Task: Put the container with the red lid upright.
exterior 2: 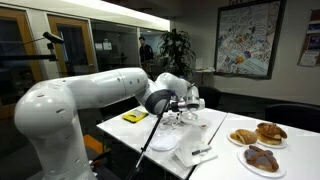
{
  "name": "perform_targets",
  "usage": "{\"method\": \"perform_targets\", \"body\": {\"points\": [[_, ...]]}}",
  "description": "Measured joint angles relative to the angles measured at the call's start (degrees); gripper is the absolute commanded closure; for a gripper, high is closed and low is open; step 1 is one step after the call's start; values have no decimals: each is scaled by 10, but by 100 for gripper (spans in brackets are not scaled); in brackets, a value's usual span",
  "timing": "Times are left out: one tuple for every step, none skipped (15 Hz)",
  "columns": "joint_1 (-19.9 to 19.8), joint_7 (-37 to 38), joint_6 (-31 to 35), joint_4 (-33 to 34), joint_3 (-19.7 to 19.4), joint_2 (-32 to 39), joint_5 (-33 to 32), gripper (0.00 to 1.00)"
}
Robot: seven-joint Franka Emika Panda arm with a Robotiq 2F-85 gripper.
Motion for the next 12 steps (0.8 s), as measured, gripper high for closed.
{"method": "perform_targets", "body": {"points": [[4, 0, -2, 0, -4, 0, 0, 71], [8, 0, -3, 0, -7, 0, 0, 71], [11, 0, -3, 0, -11, 0, 0, 71], [13, 0, -3, 0, -14, 0, 0, 71], [15, 0, -3, 0, -16, 0, 0, 71], [16, 0, -4, 0, -19, 0, 0, 71], [17, 0, -4, 0, -22, 0, 0, 71], [18, 0, -4, 0, -25, 0, 0, 71], [18, 0, -4, 0, -28, 0, 0, 71], [19, 1, -4, 0, -30, 0, 0, 71], [19, 3, -4, 0, -33, 0, 0, 71], [19, 5, -5, 0, -36, 0, 0, 71]]}}
